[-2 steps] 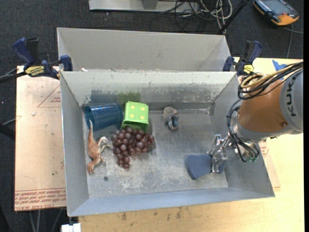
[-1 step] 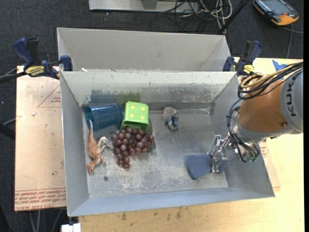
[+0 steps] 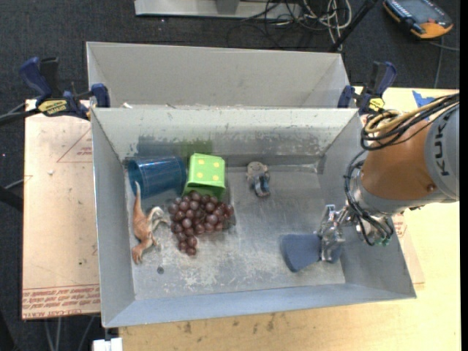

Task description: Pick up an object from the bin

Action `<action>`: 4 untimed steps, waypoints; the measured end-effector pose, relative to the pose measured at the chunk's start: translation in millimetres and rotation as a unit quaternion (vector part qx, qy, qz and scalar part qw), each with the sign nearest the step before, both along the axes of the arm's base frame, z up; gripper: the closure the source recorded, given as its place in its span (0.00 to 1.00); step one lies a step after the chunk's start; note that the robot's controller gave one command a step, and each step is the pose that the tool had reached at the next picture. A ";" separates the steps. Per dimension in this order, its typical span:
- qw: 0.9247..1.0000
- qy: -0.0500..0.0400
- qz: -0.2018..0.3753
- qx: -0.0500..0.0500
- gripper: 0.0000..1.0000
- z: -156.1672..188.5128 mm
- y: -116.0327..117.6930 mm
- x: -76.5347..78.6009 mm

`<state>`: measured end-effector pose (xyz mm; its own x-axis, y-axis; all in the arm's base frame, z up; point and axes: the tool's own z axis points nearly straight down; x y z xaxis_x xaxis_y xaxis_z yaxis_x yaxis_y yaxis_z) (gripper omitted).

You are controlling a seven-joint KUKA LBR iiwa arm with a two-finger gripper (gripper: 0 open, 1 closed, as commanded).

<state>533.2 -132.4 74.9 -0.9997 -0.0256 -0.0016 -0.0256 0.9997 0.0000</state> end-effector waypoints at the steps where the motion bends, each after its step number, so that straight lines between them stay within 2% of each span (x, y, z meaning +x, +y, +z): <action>1: 0.999 -0.004 0.054 -0.001 1.00 11.1 -11.3 54.9; 2: 1.000 0.001 0.030 0.000 1.00 76.2 -11.9 -29.2; 3: 1.000 0.001 0.030 0.000 1.00 76.2 -11.8 -29.1; 4: 0.999 0.003 0.032 0.001 1.00 124.6 -1.5 -30.4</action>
Offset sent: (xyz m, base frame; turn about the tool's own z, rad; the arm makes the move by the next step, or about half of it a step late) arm -0.0297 -0.0126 0.0765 -0.0585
